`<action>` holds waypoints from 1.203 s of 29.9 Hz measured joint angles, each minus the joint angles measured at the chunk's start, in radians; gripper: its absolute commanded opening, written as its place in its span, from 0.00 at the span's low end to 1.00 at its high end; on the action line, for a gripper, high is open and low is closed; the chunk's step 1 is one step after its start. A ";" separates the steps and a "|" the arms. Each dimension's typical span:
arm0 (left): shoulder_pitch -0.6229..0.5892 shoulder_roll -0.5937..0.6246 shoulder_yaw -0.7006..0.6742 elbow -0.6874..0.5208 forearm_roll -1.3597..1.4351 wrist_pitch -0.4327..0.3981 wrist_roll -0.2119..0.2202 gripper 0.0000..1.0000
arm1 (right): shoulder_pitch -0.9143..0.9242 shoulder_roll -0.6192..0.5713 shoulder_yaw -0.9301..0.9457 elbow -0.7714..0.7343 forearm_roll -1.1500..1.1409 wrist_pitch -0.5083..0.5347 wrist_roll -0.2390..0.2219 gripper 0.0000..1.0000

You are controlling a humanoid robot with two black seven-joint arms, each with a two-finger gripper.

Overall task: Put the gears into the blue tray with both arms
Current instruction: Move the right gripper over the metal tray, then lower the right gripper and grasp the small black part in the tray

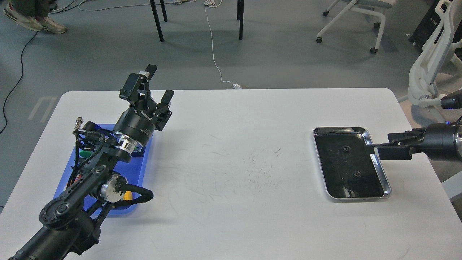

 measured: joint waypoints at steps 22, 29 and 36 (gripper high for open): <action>0.044 -0.008 0.011 -0.013 0.002 0.000 -0.004 0.98 | 0.096 0.333 -0.347 -0.251 -0.162 -0.151 0.000 0.77; 0.044 -0.004 0.010 -0.011 0.002 0.000 -0.004 0.98 | 0.095 0.414 -0.389 -0.319 -0.162 -0.153 0.000 0.62; 0.045 -0.009 0.010 -0.010 0.002 0.000 -0.004 0.98 | 0.089 0.427 -0.399 -0.325 -0.162 -0.154 0.000 0.62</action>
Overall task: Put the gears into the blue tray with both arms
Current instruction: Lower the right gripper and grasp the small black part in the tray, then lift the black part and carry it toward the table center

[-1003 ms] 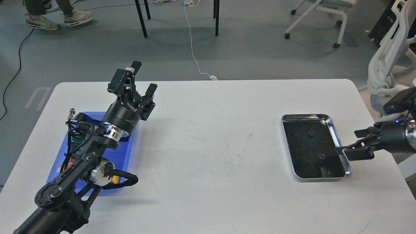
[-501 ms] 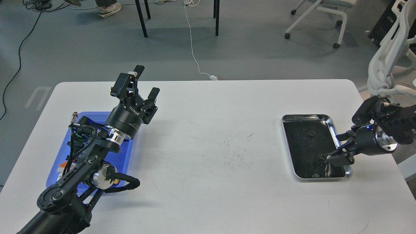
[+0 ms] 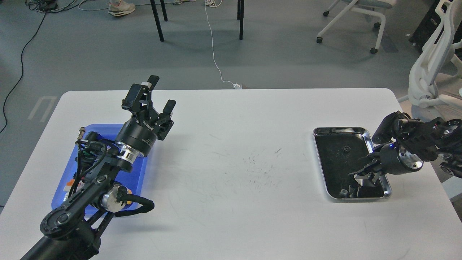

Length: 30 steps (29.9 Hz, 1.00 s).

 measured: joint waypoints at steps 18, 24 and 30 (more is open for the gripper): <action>-0.001 0.002 0.000 0.000 0.000 -0.001 0.000 0.98 | -0.024 0.024 -0.018 -0.031 -0.001 -0.002 0.000 0.50; -0.002 0.002 -0.001 0.000 0.000 -0.001 0.000 0.98 | -0.024 0.024 -0.023 -0.031 -0.001 -0.004 0.000 0.37; -0.002 0.001 -0.001 -0.001 0.000 -0.001 0.000 0.98 | -0.024 0.025 -0.023 -0.031 -0.001 -0.004 0.000 0.23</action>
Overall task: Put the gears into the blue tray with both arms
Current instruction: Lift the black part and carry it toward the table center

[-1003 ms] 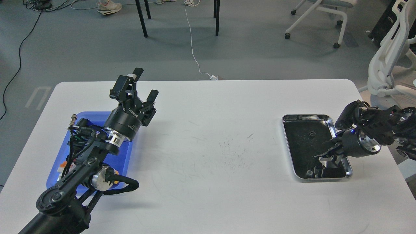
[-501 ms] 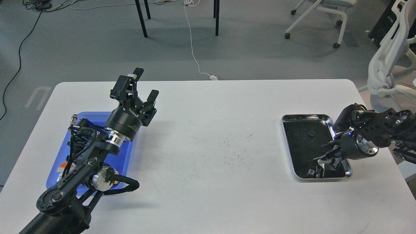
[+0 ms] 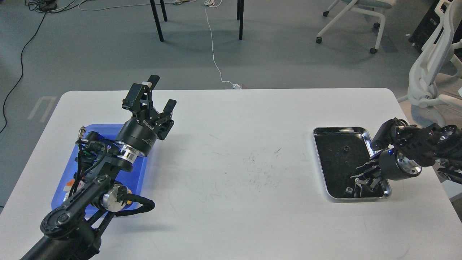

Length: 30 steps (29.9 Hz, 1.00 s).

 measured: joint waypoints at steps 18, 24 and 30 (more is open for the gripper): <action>-0.004 0.005 0.000 -0.013 0.000 0.000 0.002 0.98 | 0.077 -0.045 0.003 0.062 0.009 0.003 -0.001 0.15; -0.002 0.006 0.000 -0.013 0.000 0.000 0.002 0.98 | 0.194 -0.041 0.004 0.124 0.137 0.011 -0.001 0.16; 0.001 0.021 -0.001 -0.036 0.001 0.000 -0.020 0.98 | 0.269 0.131 -0.012 0.114 0.310 0.013 0.000 0.16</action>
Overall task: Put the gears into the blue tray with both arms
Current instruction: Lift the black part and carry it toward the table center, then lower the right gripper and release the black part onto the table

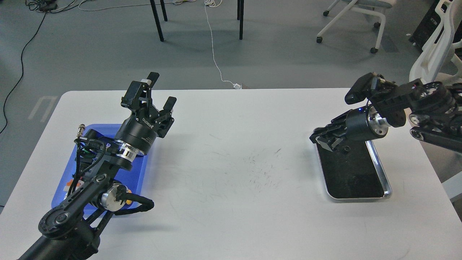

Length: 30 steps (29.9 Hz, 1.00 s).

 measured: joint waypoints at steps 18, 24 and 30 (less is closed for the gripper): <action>0.053 0.072 -0.016 -0.044 -0.001 -0.002 -0.025 0.98 | -0.021 0.520 -0.131 -0.229 0.178 -0.070 0.000 0.16; 0.063 0.072 -0.018 -0.052 0.000 -0.002 -0.025 0.98 | -0.033 0.569 -0.179 -0.280 0.209 -0.092 0.000 0.16; 0.064 0.073 -0.018 -0.052 0.000 -0.002 -0.025 0.98 | -0.056 0.571 -0.188 -0.282 0.212 -0.100 0.000 0.17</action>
